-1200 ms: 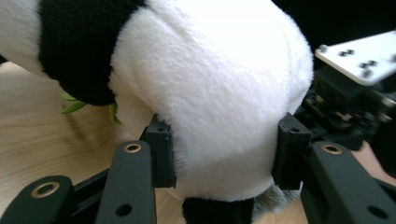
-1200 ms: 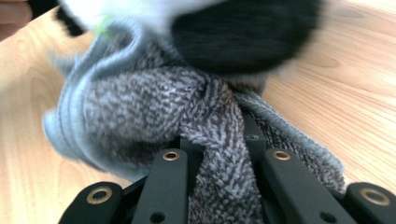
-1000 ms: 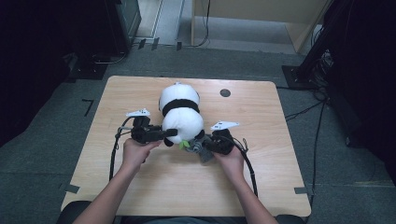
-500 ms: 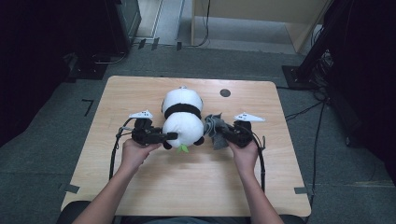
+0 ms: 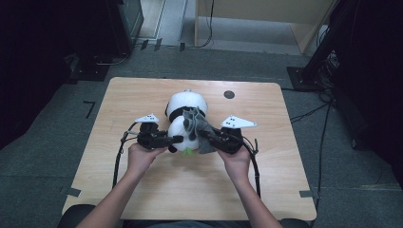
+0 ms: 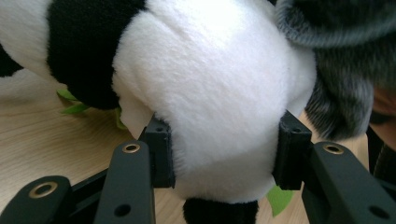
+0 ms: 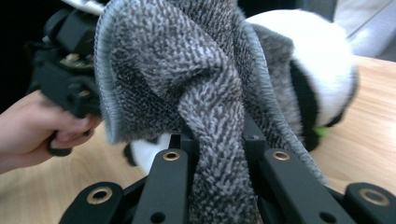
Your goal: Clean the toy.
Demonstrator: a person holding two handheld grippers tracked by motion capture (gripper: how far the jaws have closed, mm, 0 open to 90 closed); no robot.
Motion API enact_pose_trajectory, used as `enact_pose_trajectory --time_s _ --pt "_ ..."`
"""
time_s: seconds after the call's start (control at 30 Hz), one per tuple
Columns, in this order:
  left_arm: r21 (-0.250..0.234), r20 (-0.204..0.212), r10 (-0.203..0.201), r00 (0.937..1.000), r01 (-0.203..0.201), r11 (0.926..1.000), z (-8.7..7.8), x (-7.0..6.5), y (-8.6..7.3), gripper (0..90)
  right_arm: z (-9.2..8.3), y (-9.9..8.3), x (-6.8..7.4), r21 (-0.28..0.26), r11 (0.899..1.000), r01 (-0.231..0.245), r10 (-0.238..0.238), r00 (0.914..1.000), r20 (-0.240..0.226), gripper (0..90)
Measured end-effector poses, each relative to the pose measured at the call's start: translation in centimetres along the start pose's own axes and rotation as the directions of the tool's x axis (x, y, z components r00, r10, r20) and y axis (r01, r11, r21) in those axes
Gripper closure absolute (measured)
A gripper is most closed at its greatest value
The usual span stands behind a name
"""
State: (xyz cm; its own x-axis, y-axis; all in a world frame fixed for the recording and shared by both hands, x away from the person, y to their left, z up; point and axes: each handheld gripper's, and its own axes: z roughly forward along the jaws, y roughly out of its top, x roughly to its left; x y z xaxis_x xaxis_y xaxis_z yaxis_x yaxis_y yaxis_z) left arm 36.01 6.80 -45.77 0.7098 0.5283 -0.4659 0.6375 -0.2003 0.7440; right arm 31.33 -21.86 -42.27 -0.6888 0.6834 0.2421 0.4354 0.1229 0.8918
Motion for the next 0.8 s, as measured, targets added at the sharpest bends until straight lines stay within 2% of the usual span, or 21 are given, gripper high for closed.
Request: enact_pose_trajectory --time_s 0.1,0.27,0.43,0.5,0.57,0.6,0.7,0.8 --pt "0.001 -0.012 -0.008 0.9999 0.008 1.0 -0.1 0.1 0.0 52.2 0.7 -0.4 0.9 0.014 1.0 0.018 -0.017 0.9997 -0.018 78.3" --pt "-0.005 -0.027 -0.017 0.9995 0.017 0.9998 -0.2 0.3 0.0 52.2 1.2 -1.1 1.3 0.027 0.999 0.031 -0.03 0.9981 -0.054 78.3" --pt "-0.028 -0.02 -0.044 0.9989 0.043 0.9987 -0.5 0.6 0.1 52.4 2.1 -1.6 2.3 0.065 0.995 0.073 -0.066 0.9916 -0.111 78.5" --pt "-0.046 -0.003 -0.059 0.9982 0.059 0.9972 -0.7 0.8 0.2 52.4 2.9 -2.1 2.8 0.107 0.99 0.094 -0.079 0.987 -0.14 78.6" --pt "-0.053 -0.002 -0.055 0.9985 0.055 0.9971 -0.8 0.7 0.2 52.4 3.8 -2.7 3.4 0.158 0.979 0.128 -0.106 0.9839 -0.144 78.6" --pt "-0.046 -0.01 -0.046 0.9989 0.046 0.9979 -0.8 0.7 0.2 52.5 4.2 -3.1 3.5 0.167 0.977 0.136 -0.113 0.9837 -0.139 78.7" --pt "-0.038 -0.018 -0.05 0.9986 0.049 0.9981 -0.9 0.8 0.2 52.4 4.6 -3.5 3.2 0.172 0.977 0.128 -0.103 0.9834 -0.15 78.8" --pt "-0.034 -0.023 -0.046 0.9987 0.045 0.9984 -0.8 0.8 0.2 52.4 4.9 -4.0 2.7 0.212 0.967 0.14 -0.11 0.9827 -0.149 78.8"
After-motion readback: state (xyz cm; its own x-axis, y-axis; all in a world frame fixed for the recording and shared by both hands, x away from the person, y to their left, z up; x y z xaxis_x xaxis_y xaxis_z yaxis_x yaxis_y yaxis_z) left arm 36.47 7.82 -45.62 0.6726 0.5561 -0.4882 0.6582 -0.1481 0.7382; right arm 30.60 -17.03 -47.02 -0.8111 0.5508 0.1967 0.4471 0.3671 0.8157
